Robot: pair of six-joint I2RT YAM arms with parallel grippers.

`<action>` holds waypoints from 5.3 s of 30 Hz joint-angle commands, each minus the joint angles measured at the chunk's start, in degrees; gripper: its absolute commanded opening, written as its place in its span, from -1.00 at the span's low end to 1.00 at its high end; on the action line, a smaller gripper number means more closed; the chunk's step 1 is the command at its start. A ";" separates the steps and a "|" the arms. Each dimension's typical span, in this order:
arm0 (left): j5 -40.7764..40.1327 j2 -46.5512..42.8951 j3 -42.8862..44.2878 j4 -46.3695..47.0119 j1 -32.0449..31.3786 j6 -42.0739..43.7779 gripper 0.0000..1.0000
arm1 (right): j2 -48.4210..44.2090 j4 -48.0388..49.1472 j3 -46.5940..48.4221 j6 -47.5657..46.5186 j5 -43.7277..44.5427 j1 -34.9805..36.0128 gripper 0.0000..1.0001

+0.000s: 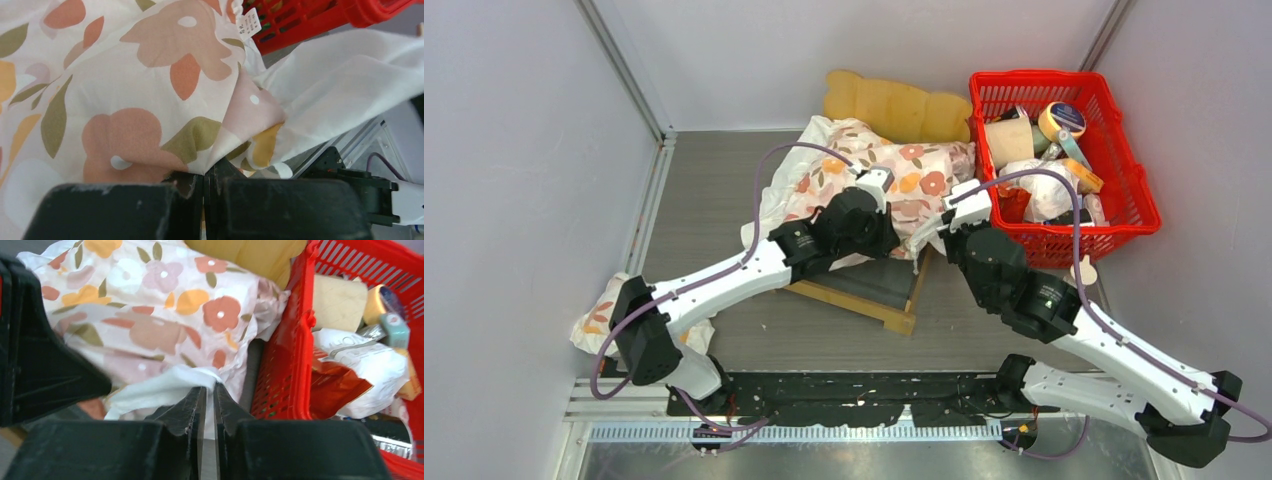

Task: Set up the pet bed
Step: Adjust the mattress on the bed frame, then cross the ropes on the bed frame.

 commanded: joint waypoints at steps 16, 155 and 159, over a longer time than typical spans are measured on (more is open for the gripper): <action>1.24 1.05 -0.03 2.47 0.82 -3.12 -1.00 | 14.04 13.89 -0.84 -7.68 -6.03 -17.69 -0.30; 21.32 -0.32 -4.82 11.98 8.63 -1.74 -1.00 | 45.52 -63.06 19.24 116.74 21.33 26.48 -0.90; 21.27 -0.60 -5.32 11.65 8.64 -1.38 -1.00 | 45.12 -63.08 17.94 115.60 21.46 26.04 -0.90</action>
